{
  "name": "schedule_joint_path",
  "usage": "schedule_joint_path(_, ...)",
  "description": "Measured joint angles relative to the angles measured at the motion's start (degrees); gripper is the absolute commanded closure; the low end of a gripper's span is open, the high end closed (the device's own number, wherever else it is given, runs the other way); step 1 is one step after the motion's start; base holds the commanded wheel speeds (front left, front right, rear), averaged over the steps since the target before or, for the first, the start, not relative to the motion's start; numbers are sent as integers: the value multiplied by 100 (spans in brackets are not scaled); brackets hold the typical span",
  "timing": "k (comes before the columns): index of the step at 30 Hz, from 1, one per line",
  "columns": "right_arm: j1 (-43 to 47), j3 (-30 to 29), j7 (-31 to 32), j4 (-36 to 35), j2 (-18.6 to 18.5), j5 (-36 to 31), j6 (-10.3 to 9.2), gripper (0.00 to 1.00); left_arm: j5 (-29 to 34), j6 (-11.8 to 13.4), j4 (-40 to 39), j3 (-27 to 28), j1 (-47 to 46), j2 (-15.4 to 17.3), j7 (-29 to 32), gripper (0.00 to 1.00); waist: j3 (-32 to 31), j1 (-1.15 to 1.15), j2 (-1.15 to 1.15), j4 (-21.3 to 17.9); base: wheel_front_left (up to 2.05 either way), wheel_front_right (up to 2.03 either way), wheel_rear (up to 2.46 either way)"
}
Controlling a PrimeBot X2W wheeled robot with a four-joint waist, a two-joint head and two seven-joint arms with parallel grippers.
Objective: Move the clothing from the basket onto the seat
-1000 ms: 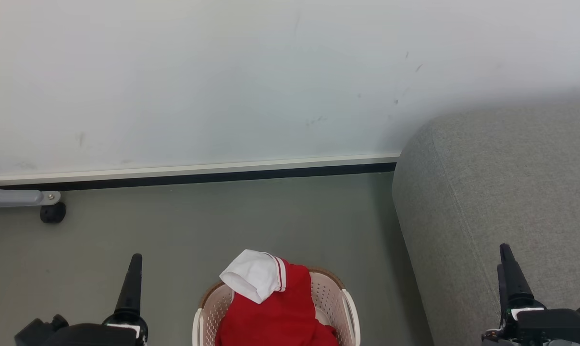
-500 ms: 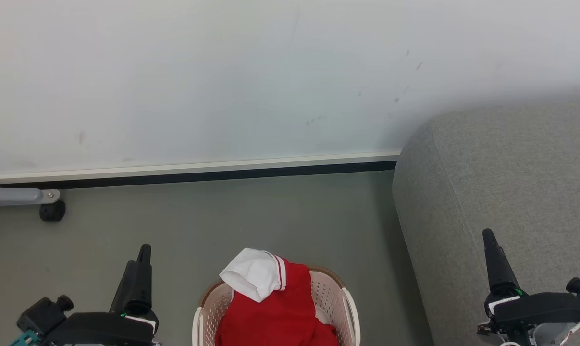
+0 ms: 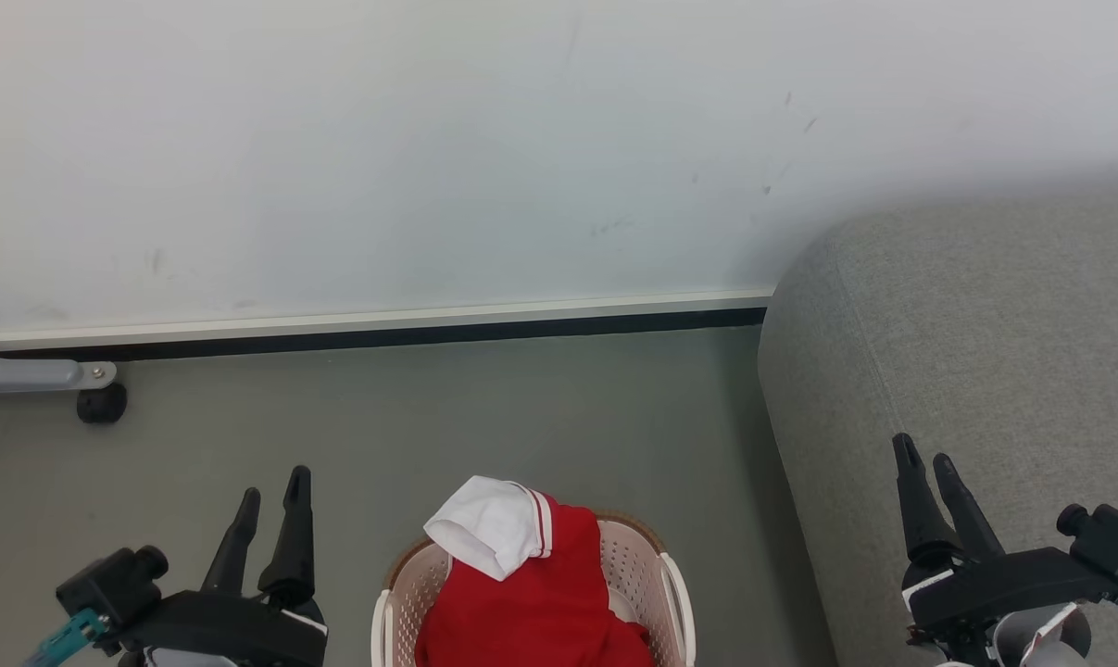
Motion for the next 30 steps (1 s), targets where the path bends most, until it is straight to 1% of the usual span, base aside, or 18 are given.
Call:
schedule_joint_path(6, -35, 205, -131, 41, -90, -398, -92, 0, 577, 68, 11, -183, -16, 80, -124, 0, 1, 0, 0, -2, 0, 0, 0)
schedule_joint_path(11, -119, 347, -232, 59, -176, -735, -154, 0, 954, 116, 11, -290, -34, 126, -236, 0, -2, 0, 0, -5, 0, 0, 0)
schedule_joint_path(12, -121, 371, -247, 60, -192, -778, -192, 0, 1009, 147, 11, -311, -37, 127, -244, 0, -2, 0, 0, -5, 0, 0, 0)
schedule_joint_path(17, -135, 494, -339, 70, -247, -1095, -264, 0, 1361, 165, 7, -372, -57, 166, -343, 0, 4, 0, 0, -6, 0, 0, 0)
schedule_joint_path(18, -147, 521, -370, 70, -259, -1137, -288, 0, 1410, 202, 5, -383, -69, 169, -359, 0, 5, 0, 0, -5, 0, 0, 0)
schedule_joint_path(21, -207, 587, -434, 71, -309, -1336, -302, 0, 1656, 203, -2, -421, -124, 192, -442, 0, 7, -2, 0, -5, 0, 0, 0)
schedule_joint_path(27, -257, 722, -539, 68, -360, -1677, -396, 0, 2050, 248, -23, -509, -144, 211, -545, 0, 5, -2, 0, -3, 0, 0, 0)
schedule_joint_path(30, -285, 790, -608, 66, -401, -1836, -402, 0, 2236, 255, -33, -544, -160, 216, -598, 0, -3, -1, 0, -3, 0, 0, 0)
